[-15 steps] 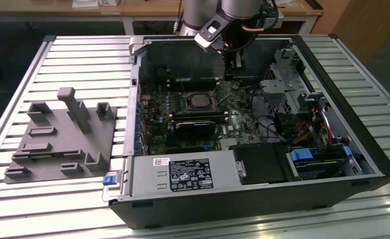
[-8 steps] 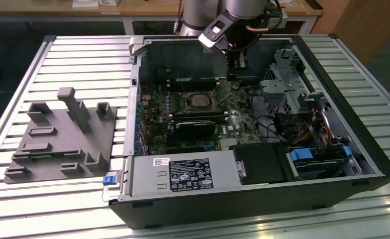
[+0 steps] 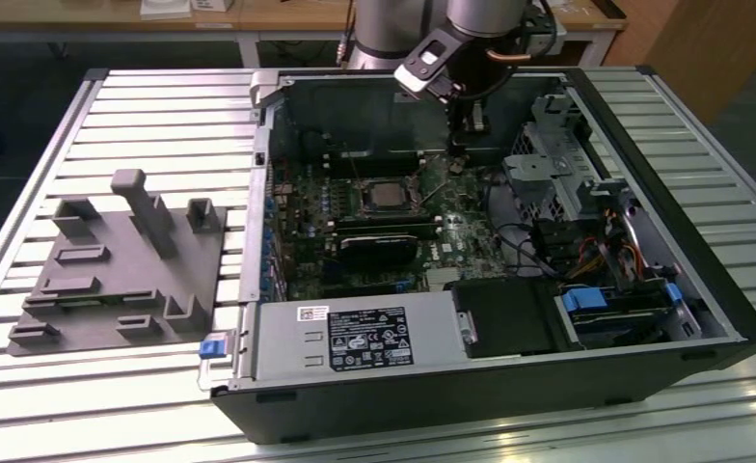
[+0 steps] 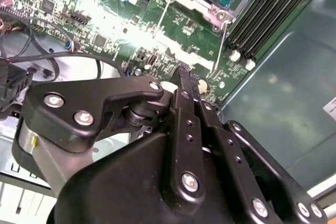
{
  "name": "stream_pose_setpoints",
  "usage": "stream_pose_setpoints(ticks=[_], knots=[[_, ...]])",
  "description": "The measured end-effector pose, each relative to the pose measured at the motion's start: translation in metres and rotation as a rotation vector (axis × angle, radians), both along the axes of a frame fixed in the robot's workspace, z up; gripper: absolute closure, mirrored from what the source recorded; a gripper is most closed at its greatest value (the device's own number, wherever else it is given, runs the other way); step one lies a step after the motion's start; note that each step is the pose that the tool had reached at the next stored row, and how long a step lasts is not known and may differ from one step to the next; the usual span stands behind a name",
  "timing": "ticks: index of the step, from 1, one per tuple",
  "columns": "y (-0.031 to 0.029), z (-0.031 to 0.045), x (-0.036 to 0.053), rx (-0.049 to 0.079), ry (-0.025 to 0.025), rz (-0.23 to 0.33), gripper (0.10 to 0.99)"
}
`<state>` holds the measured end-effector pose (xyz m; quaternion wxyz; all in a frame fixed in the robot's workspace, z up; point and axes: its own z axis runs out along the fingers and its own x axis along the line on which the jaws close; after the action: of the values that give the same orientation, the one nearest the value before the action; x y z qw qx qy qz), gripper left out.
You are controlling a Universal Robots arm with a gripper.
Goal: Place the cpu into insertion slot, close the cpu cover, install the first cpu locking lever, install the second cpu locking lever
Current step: 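Close the cpu cover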
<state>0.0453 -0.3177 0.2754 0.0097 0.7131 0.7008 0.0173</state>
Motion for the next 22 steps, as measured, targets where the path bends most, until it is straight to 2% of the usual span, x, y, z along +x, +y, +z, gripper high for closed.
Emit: stream_pose_setpoints(ticks=[5,10,22], knots=[[0.0000,0.0000,0.0077,0.000,0.0000,0.000,0.980],[0.0000,-0.0001,0.0086,0.000,0.0001,0.000,0.980],[0.0000,-0.0118,0.0087,0.000,0.0000,0.000,0.980]])
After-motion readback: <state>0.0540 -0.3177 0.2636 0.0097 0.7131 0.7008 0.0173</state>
